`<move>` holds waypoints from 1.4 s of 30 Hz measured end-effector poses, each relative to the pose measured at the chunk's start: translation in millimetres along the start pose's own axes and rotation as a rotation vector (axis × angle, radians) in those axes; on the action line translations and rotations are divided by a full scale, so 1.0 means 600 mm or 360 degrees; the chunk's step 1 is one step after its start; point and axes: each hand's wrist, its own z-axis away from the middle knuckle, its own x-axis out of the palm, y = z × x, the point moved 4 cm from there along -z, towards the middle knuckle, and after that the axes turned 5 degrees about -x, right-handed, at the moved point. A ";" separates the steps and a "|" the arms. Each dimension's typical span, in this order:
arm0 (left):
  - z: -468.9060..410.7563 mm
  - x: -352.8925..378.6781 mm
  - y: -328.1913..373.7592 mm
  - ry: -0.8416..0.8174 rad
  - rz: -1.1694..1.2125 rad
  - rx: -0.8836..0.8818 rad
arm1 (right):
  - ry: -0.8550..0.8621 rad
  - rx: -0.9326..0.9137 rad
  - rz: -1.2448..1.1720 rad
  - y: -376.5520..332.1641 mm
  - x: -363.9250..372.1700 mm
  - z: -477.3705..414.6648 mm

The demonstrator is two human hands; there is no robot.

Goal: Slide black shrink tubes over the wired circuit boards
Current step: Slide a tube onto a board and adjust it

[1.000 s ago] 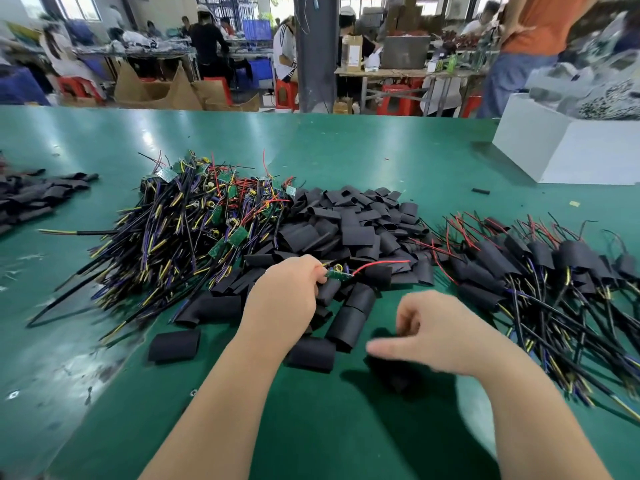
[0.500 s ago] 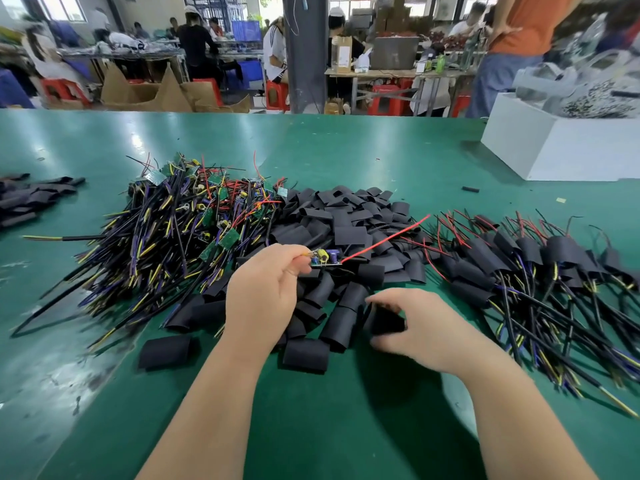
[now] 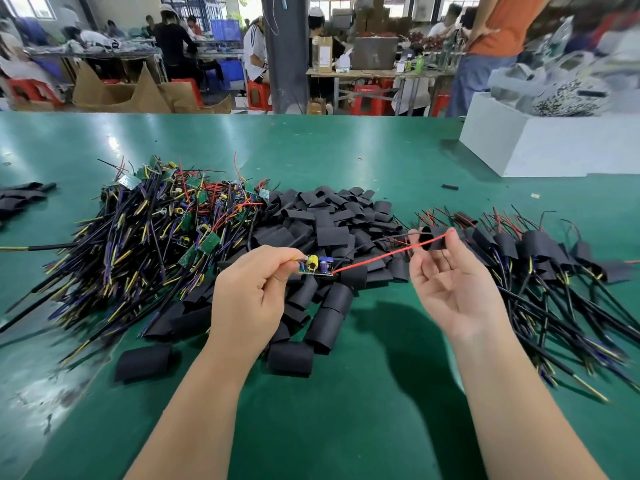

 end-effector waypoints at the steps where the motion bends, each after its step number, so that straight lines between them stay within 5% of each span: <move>1: 0.000 0.001 0.001 0.0002 0.0009 0.0006 | -0.0001 0.0017 -0.0088 0.001 0.002 0.001; 42: 0.001 -0.004 -0.004 0.0065 -0.0059 -0.0058 | -0.0303 0.0017 -0.0120 -0.001 0.033 0.030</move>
